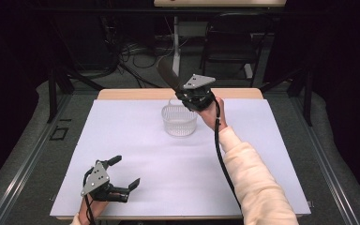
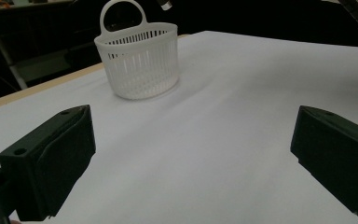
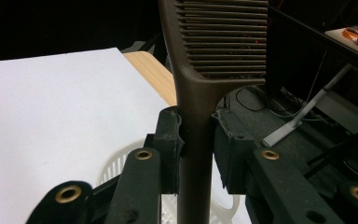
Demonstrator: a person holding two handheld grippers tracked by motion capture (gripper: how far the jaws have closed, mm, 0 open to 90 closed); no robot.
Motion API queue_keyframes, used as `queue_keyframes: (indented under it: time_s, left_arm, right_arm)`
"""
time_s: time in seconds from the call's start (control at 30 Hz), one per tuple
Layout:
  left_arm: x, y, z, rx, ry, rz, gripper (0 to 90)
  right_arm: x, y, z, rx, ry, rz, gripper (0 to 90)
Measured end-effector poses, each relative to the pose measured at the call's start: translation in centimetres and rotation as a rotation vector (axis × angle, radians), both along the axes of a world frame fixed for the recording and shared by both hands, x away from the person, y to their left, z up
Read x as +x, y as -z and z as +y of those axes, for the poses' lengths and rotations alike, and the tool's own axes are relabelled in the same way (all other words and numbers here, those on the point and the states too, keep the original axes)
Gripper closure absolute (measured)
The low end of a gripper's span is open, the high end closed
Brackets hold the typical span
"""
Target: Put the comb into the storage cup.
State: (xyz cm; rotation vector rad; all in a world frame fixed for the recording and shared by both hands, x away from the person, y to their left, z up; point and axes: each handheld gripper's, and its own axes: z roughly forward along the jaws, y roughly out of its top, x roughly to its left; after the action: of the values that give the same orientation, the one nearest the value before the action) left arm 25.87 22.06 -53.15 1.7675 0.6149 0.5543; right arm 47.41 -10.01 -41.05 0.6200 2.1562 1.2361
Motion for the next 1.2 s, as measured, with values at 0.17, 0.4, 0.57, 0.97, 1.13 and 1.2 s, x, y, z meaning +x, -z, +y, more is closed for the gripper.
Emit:
queue_keyframes:
  time_s: [0.17, 0.4, 0.57, 0.97, 1.13, 1.2]
  left_arm:
    - [0.0, 0.0, 0.1, 0.000, 0.000, -0.001, 0.0]
    - [0.0, 0.0, 0.0, 0.000, -0.002, 0.000, 0.0]
    - [0.0, 0.0, 0.1, -0.001, -0.002, -0.001, 0.0]
    - [-0.1, 0.0, 0.1, -0.003, -0.006, -0.002, 0.0]
    - [-0.1, 0.0, 0.1, -0.003, -0.006, -0.002, 0.0]
    - [-0.1, 0.0, 0.2, -0.005, -0.004, -0.002, 0.0]
  right_arm:
    - [0.4, 0.4, 0.3, -0.007, -0.011, 0.012, 72.7]
    - [0.8, 0.8, 0.8, -0.018, -0.018, 0.008, 72.7]
    - [1.2, 1.2, 0.8, -0.016, -0.023, 0.013, 72.7]
    - [1.7, 2.3, 1.4, -0.038, -0.040, 0.025, 72.7]
    - [2.0, 2.8, 1.4, -0.044, -0.042, 0.041, 72.7]
    - [2.0, 3.0, 1.4, -0.048, -0.045, 0.048, 72.7]
